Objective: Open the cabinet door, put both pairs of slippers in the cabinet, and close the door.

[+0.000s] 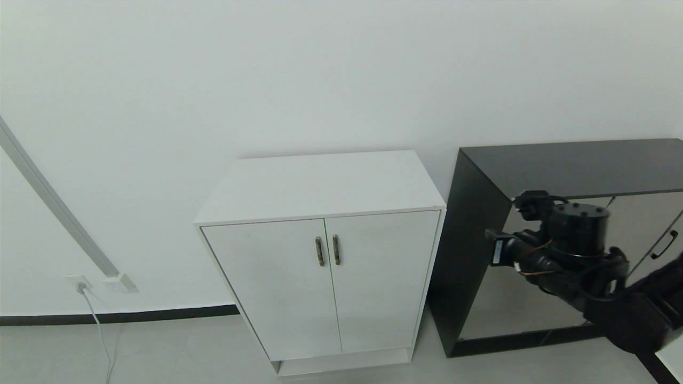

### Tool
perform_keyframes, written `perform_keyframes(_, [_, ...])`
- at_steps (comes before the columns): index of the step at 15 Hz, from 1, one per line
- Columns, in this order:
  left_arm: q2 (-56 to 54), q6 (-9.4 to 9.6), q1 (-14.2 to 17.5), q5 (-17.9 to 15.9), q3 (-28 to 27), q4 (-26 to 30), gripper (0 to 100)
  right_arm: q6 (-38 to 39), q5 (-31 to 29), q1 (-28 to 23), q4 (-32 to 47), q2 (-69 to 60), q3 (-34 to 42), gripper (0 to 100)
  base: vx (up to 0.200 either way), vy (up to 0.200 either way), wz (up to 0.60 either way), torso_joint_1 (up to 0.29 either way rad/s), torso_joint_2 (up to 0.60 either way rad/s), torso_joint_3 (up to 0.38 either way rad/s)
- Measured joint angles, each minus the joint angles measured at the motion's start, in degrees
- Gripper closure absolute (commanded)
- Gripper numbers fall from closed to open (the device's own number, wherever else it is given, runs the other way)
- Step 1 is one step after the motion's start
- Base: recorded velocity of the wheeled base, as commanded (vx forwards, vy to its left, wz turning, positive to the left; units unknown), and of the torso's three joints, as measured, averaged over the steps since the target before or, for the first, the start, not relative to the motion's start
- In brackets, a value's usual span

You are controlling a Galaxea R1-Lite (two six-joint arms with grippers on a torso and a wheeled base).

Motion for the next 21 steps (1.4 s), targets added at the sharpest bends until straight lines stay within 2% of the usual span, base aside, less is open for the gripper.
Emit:
perform_keyframes(5, [0.0, -0.02, 0.0, 0.0, 0.0, 0.0, 100, -3.28, 0.09, -13.92, 2.04, -18.58, 13.73, 100, 0.0, 0.0, 0.0, 0.0, 0.0, 0.0])
perform_keyframes(7, [0.0, -0.02, 0.0, 0.0, 0.0, 0.02, 100, -3.85, 0.3, -18.72, 6.0, -26.0, 16.86, 100, 0.0, 0.0, 0.0, 0.0, 0.0, 0.0])
perform_keyframes(9, [0.0, -0.02, 0.0, -0.02, 0.0, 0.02, 100, -4.0, 0.66, -21.31, 13.29, -33.91, 18.22, 100, 0.0, 0.0, 0.0, 0.0, 0.0, 0.0])
perform_keyframes(16, [0.0, -0.05, 0.0, 0.06, 0.0, 0.02, 100, -4.16, 5.23, -23.42, 49.88, -66.6, 19.18, 100, 0.0, 0.0, 0.0, 0.0, 0.0, 0.0])
perform_keyframes(19, [0.0, -0.05, 0.0, 0.15, 0.0, 0.0, 100, -4.19, 9.4, -23.09, 59.61, -78.01, 22.16, 100, 0.0, 0.0, 0.0, 0.0, 0.0, 0.0])
perform_keyframes(21, [0.0, -0.05, -0.06, 0.17, 0.0, 0.0, 100, -5.78, 11.48, -22.32, 61.86, -83.91, 26.71, 100, 0.0, 0.0, 0.0, 0.0, 0.0, 0.0])
